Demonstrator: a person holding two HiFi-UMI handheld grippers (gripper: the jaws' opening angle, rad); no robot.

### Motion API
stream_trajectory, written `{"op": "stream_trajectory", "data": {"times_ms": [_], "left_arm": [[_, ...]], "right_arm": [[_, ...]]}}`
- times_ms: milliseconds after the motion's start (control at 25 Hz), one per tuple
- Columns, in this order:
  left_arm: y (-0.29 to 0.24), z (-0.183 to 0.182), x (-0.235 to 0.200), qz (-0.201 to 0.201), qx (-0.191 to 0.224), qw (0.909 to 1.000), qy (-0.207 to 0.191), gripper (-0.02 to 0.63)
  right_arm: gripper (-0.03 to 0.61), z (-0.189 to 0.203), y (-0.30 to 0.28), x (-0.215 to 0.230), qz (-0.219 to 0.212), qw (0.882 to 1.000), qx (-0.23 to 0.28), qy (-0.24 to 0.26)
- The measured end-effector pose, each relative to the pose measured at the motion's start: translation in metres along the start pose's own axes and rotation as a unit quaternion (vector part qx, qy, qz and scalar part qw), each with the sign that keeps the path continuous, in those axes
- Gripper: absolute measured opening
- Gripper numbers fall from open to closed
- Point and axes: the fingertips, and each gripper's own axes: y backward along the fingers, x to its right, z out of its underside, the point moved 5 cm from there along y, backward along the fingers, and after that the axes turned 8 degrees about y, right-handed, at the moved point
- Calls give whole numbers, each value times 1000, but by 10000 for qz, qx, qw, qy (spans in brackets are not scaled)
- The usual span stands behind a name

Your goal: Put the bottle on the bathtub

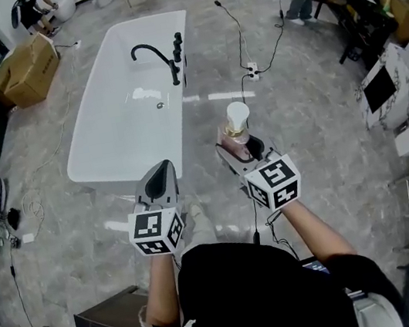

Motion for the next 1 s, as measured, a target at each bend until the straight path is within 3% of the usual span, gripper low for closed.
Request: {"op": "stream_trajectory", "data": {"times_ms": [560, 1000], "left_arm": [[-113, -60, -111, 70, -1, 9999, 103, 11], [-178, -81, -210, 43, -196, 9996, 205, 11]], "right_arm": [[239, -43, -157, 41, -67, 9999, -91, -56], [239, -64, -275, 50, -103, 9996, -188, -163]]}}
